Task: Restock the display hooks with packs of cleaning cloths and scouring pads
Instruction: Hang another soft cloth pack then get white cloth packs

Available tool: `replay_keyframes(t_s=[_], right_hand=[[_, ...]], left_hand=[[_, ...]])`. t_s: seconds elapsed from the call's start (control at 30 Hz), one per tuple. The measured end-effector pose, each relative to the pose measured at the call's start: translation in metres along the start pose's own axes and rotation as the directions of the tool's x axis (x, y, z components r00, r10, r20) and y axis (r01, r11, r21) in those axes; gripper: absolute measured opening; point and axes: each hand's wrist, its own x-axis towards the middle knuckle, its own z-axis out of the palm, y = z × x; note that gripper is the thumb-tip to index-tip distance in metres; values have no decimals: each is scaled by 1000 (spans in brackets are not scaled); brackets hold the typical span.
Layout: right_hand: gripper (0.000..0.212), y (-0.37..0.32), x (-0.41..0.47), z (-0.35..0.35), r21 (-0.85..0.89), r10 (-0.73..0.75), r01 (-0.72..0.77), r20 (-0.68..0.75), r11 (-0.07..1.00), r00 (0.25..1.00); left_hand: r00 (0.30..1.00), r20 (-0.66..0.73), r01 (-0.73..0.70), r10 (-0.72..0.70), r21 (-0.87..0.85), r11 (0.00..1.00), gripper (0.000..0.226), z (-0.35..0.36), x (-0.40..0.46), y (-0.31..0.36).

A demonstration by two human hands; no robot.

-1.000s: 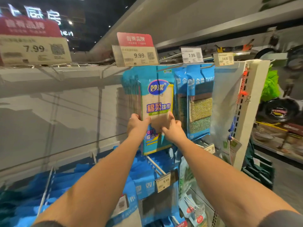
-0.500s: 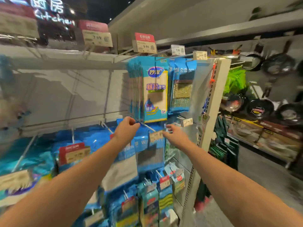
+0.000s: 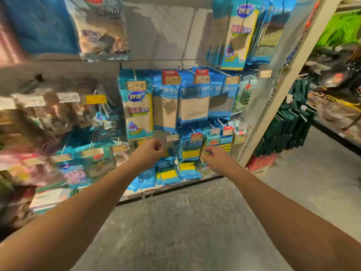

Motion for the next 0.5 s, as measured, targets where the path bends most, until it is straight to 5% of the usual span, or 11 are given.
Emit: replay_keyframes(t_s=[0.5], right_hand=[[51,-317,-236,301,-151,-328,391,327,908,887]], left_hand=[[944,-64,331,-325,120,936,37,-181,-377,-358]])
